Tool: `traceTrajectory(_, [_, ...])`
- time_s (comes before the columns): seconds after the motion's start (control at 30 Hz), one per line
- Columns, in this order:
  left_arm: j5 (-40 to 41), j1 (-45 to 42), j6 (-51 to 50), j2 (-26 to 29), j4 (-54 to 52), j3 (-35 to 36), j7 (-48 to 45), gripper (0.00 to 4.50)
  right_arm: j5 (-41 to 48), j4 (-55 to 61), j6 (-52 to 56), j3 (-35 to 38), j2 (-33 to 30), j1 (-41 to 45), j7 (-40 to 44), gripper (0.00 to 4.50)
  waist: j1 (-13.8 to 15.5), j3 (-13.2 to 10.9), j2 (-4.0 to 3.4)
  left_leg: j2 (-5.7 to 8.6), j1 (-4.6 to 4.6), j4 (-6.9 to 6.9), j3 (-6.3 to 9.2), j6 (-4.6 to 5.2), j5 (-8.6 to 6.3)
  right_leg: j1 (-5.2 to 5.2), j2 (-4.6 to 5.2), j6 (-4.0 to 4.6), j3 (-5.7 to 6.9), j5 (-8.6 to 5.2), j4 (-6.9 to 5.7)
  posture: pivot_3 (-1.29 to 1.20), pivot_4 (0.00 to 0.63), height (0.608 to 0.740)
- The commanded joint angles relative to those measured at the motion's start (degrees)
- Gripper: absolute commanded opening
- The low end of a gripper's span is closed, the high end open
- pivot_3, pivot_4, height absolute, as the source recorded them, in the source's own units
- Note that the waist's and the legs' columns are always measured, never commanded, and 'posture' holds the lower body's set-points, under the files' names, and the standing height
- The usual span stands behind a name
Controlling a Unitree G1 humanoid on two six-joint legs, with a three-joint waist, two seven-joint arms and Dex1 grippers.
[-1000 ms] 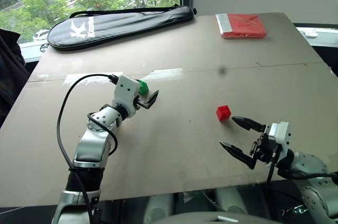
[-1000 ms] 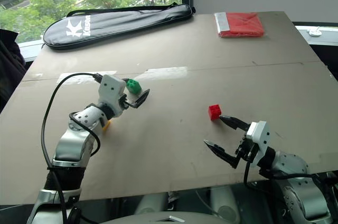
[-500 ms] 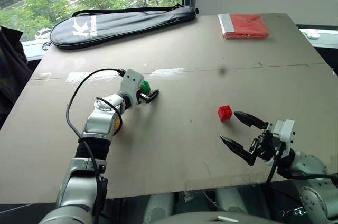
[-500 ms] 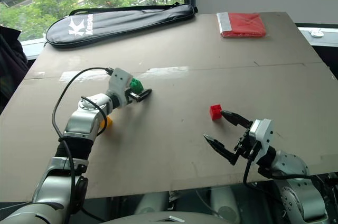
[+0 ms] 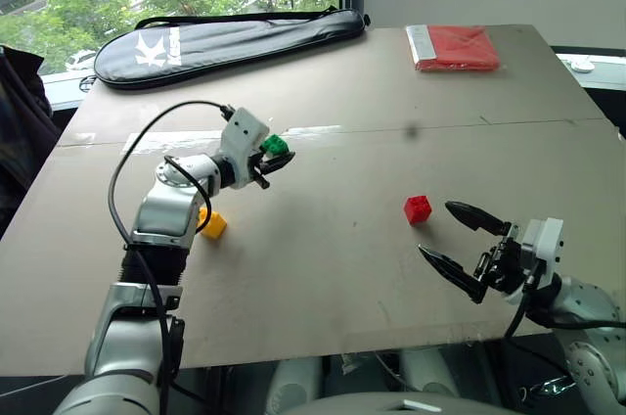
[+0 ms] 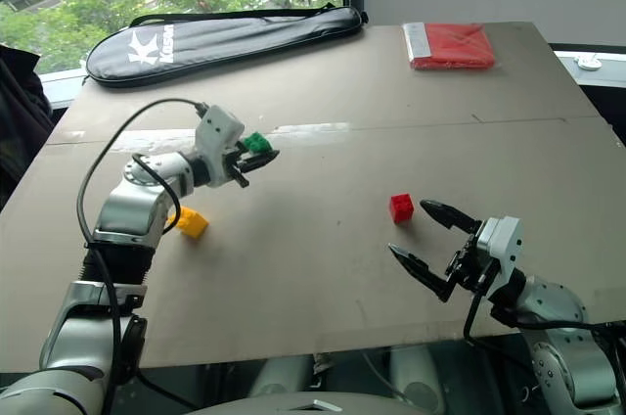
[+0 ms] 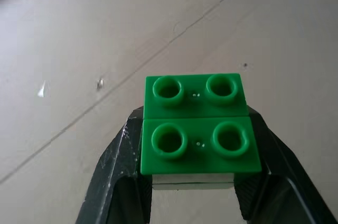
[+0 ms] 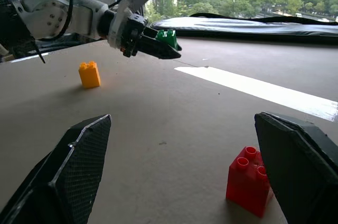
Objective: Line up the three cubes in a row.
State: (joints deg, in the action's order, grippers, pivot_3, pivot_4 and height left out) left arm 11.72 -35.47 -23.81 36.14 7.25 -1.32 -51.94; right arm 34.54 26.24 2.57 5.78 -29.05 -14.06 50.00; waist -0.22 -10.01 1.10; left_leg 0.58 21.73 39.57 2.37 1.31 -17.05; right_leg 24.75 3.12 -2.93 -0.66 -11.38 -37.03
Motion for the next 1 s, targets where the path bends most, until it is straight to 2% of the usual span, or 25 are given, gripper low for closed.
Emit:
traceTrajectory(0.03, [3.81, -2.43, 4.02, 1.40, -7.78, -5.88, -13.73, 1.35, 2.94, -1.06, -1.93, 3.16, -1.07, -0.23, 4.44, 4.50, 0.05, 0.01, -0.02, 0.00, 0.00, 0.00, -0.06, 0.00, 0.00, 0.00, 0.00, 0.00, -0.03, 0.00, 0.00, 0.00, 0.150, 0.701])
traceTrajectory(0.2, [1.24, -4.31, 10.13, -0.13, -7.13, -14.51, -22.77, 1.35, 2.83, -4.93, -3.90, 5.30, -3.30, -0.75, 10.14, 4.50, -0.24, 0.00, -0.02, 0.11, -0.03, 0.00, -0.31, 0.01, 0.00, -0.01, -0.02, 0.00, -0.13, 0.00, 0.02, 0.00, 0.150, 0.701])
traceTrajectory(0.37, [-5.14, -4.05, 15.44, -7.11, 0.52, -20.80, -18.83, 1.35, 2.24, -5.14, -4.42, 6.29, -3.07, -1.36, 10.18, 4.50, -0.36, 0.01, -0.03, 0.07, -0.09, 0.01, -0.30, 0.02, 0.01, -0.01, -0.10, -0.01, -0.14, 0.00, -0.09, 0.00, 0.150, 0.701])
traceTrajectory(0.63, [-10.18, -2.62, 13.99, -13.41, 3.57, -23.71, -12.70, 1.35, 1.11, -2.63, -3.90, 5.52, -1.36, -2.48, 6.80, 4.50, -0.37, 0.00, -0.02, 0.07, -0.04, 0.14, -0.29, 0.03, 0.00, -0.01, -0.08, -0.02, -0.16, 0.00, -0.15, 0.00, 0.150, 0.701])
traceTrajectory(1.0, [-10.67, -1.61, 9.48, -14.31, 4.51, -23.80, -13.45, 1.35, 1.14, -1.53, -1.74, 6.02, -2.96, -2.37, 5.68, 4.50, -0.39, 0.00, -0.02, 0.07, -0.02, 0.51, -0.28, 0.04, 0.00, -0.01, -0.08, -0.08, -0.16, -0.03, -0.50, 0.00, 0.150, 0.701])
